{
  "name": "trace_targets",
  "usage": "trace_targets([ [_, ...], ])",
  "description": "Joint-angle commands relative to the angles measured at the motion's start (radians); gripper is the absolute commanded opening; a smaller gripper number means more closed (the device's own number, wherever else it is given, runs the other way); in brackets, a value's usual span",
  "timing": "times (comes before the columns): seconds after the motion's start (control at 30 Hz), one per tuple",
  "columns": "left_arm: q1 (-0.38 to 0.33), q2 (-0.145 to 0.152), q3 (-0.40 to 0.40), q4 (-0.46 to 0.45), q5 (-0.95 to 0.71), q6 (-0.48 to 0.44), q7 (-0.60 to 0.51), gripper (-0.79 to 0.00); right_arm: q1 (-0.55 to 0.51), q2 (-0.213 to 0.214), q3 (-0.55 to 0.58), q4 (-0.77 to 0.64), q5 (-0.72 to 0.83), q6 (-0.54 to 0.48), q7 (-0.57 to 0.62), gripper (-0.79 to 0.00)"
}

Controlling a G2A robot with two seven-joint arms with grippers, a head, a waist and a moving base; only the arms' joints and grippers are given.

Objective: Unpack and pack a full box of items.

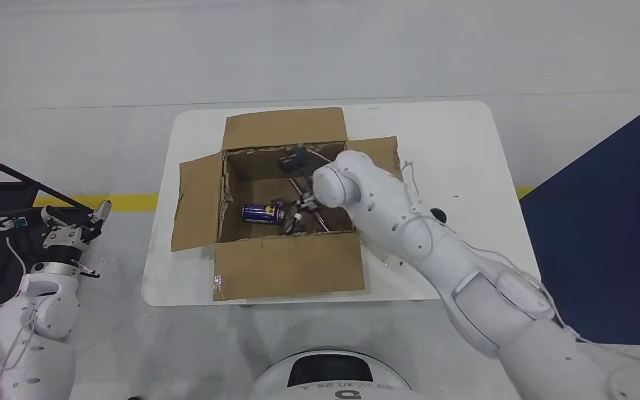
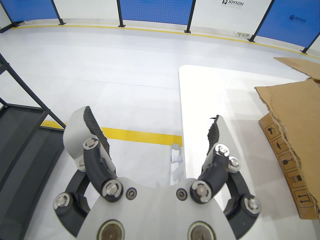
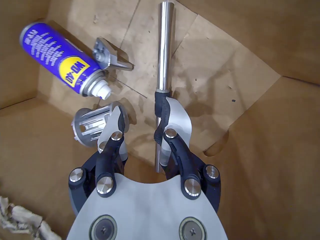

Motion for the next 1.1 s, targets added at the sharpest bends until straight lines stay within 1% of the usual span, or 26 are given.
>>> trace_targets([
  [0.0,0.000,0.000,0.000,0.000,0.000,0.000,0.000,0.000,0.009,-0.011,-0.012,0.025,-0.002,0.002,-0.006,-0.508],
  [0.1,0.000,0.000,0.000,0.000,0.000,0.000,0.000,0.000,0.022,-0.027,-0.026,0.059,-0.004,-0.012,-0.030,-0.514],
  [0.27,0.000,0.000,0.000,0.000,0.000,0.000,0.000,0.000,0.027,-0.044,-0.040,0.103,-0.036,-0.022,-0.108,-0.526],
  [0.43,0.000,0.000,0.000,0.000,0.000,0.000,0.000,0.000,0.030,-0.055,-0.039,0.147,-0.043,-0.035,-0.127,-0.536],
  [0.57,0.000,0.000,0.000,0.000,0.000,0.000,0.000,0.000,0.033,-0.064,-0.039,0.175,-0.043,-0.053,-0.125,-0.616],
  [0.8,0.000,0.000,0.000,0.000,0.000,0.000,0.000,0.000,0.033,-0.071,-0.032,0.206,-0.047,-0.092,-0.118,-0.659],
  [0.87,0.000,0.000,0.000,0.000,0.000,0.000,0.000,0.000,0.032,-0.072,-0.030,0.212,-0.047,-0.108,-0.111,-0.686],
  [0.93,0.000,0.000,0.000,0.000,0.000,0.000,0.000,0.000,0.032,-0.074,-0.031,0.221,-0.055,-0.108,-0.098,-0.785],
  [1.07,0.000,0.000,0.000,0.000,0.000,0.000,0.000,0.000,0.032,-0.082,-0.037,0.218,-0.073,-0.098,-0.096,-0.785],
])
